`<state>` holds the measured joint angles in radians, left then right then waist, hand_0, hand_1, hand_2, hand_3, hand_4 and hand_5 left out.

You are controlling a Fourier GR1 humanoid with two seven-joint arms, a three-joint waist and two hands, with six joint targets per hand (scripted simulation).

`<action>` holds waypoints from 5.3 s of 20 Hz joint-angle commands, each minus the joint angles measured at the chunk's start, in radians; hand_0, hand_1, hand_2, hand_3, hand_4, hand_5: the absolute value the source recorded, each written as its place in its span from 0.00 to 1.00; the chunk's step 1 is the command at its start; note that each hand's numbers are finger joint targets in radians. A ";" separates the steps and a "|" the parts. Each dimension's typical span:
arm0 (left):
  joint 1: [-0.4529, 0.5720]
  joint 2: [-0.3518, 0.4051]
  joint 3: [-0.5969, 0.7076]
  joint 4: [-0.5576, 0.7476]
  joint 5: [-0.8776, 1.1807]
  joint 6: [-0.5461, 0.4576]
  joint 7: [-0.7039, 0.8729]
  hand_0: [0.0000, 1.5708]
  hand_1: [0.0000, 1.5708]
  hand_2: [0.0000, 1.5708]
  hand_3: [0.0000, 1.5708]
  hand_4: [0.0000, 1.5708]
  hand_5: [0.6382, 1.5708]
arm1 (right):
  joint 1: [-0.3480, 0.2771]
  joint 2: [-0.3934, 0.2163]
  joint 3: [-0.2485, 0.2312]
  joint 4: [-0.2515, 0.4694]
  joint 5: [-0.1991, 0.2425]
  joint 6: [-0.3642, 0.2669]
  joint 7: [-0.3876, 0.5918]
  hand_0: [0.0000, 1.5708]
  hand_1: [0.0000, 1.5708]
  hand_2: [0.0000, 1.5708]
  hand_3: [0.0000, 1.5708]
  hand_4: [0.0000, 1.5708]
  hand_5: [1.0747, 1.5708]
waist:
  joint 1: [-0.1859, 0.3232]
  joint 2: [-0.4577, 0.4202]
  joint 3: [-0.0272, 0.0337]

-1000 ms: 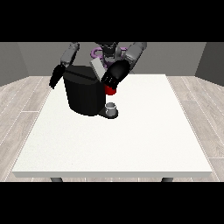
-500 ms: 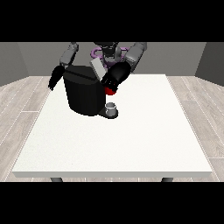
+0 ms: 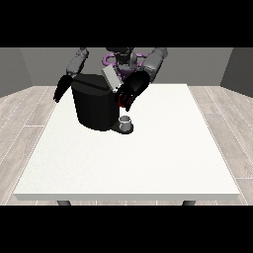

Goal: Insert the coffee pod into the coffee machine and close the lid

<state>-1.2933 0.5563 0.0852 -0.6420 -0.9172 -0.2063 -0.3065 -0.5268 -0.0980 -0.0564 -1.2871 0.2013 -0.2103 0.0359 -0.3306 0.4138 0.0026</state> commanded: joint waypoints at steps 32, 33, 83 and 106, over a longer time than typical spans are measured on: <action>0.683 -0.531 0.311 0.032 0.494 -0.089 -0.036 0.00 0.00 0.00 0.00 0.25 1.00 | 0.387 0.036 -0.026 0.034 -0.134 0.126 -0.091 0.00 0.00 0.00 0.00 0.00 1.00 | 0.401 -0.731 -0.0028; 0.706 -0.487 0.332 0.043 0.499 -0.083 -0.032 0.00 0.00 0.00 0.00 0.24 1.00 | 0.355 0.031 0.002 -0.022 -0.142 0.162 -0.026 0.00 0.00 0.00 0.00 0.00 1.00 | 0.363 -0.722 -0.0035; 1.087 -0.477 0.041 -0.759 0.790 -0.001 0.167 0.00 0.00 0.00 0.00 0.22 1.00 | -0.180 -0.057 -0.047 0.293 -0.189 0.226 0.006 0.00 0.00 0.00 0.00 0.08 1.00 | 0.485 -0.362 -0.0027; 0.984 -0.441 0.037 -0.795 0.849 -0.067 0.246 0.00 0.00 0.00 0.00 0.25 1.00 | -0.520 -0.082 0.038 0.341 -0.036 0.180 0.096 0.00 0.00 0.00 0.00 0.17 1.00 | 0.629 -0.286 -0.0028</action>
<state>-0.2938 0.0953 0.1009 -1.4144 -0.1014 -0.2518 -0.0879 -0.9958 -0.1548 -0.0233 -0.9734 0.1422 -0.0487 0.1377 0.2732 0.1260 0.0011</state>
